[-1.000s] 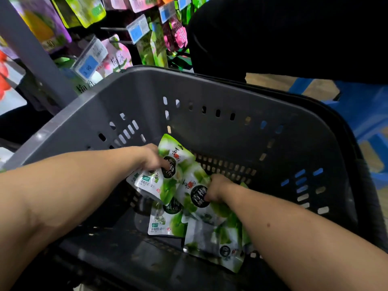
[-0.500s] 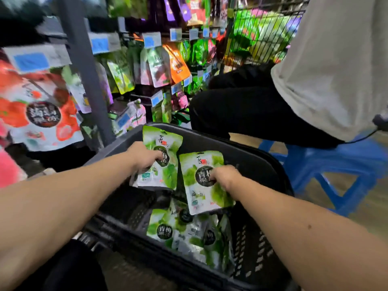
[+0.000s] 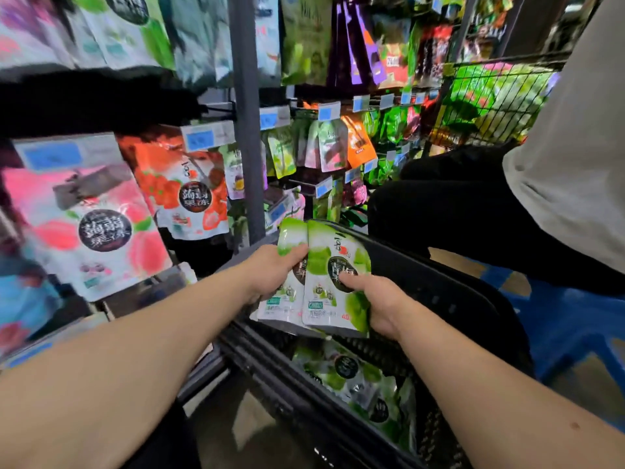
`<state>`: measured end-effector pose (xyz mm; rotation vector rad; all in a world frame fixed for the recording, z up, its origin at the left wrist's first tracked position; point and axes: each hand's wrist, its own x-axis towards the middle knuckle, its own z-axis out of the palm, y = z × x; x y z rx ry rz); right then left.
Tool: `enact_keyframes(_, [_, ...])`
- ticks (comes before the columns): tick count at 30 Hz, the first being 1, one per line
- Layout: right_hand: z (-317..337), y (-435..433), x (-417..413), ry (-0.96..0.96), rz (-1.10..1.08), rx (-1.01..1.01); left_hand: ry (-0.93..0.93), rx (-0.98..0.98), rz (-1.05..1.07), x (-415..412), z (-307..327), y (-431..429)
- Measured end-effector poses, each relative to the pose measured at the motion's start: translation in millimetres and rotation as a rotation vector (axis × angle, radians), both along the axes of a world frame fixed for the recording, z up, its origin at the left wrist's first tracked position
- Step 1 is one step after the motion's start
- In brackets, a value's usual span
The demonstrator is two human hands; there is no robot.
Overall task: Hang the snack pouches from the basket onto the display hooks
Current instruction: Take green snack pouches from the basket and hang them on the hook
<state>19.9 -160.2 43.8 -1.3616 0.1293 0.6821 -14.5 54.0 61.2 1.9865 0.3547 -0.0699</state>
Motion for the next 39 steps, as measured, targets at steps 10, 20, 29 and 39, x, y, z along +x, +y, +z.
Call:
enact_keyframes(10, [42.4, 40.8, -14.1, -0.14, 0.102, -0.042, -0.14, -0.058, 0.224, -57.0, 47.2, 6.5])
enact_keyframes(20, [138.4, 103.8, -72.9, -0.446, 0.311, -0.165, -0.371, 0.093, 0.407, -151.2, 120.6, 45.2])
enact_keyframes(29, [216.0, 143.9, -137.6, -0.652, 0.4, -0.102, -0.406, 0.374, 0.649, -204.5, 196.7, 81.1])
enact_keyframes(39, [256.5, 168.2, -109.8, -0.819, 0.308, 0.03, -0.418, 0.524, 0.655, -185.6, 260.3, 91.9])
